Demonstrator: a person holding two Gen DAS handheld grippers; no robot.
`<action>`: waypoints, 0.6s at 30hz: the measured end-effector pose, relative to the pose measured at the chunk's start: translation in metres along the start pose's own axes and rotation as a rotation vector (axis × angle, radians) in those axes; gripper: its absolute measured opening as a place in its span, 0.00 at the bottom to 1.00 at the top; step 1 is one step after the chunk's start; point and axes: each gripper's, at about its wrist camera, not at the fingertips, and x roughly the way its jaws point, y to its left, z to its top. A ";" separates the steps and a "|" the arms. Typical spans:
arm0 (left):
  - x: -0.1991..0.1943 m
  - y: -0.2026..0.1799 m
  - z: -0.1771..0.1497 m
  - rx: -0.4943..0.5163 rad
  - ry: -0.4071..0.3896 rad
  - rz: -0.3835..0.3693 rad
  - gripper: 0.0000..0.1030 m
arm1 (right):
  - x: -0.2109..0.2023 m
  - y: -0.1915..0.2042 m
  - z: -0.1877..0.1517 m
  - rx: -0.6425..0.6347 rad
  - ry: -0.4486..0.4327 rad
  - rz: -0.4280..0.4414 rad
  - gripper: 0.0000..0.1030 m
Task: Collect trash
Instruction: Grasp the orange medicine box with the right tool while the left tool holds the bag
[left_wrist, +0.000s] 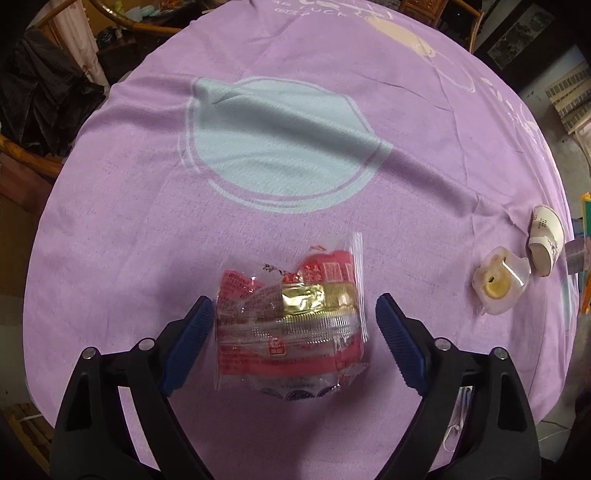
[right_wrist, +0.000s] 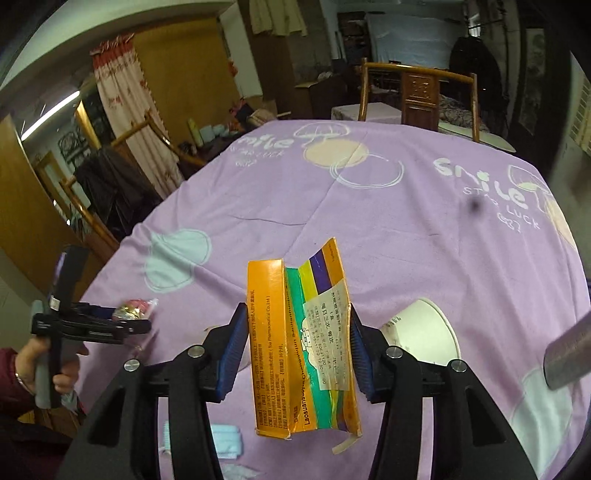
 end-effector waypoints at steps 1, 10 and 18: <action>-0.003 -0.001 0.000 0.010 -0.010 -0.012 0.76 | -0.004 -0.002 -0.003 0.016 -0.006 0.004 0.50; -0.021 -0.006 -0.007 0.036 -0.053 -0.032 0.56 | -0.012 -0.011 -0.020 0.135 -0.006 0.077 0.50; -0.073 0.008 -0.013 0.015 -0.161 -0.051 0.55 | -0.021 0.014 -0.005 0.118 -0.053 0.116 0.50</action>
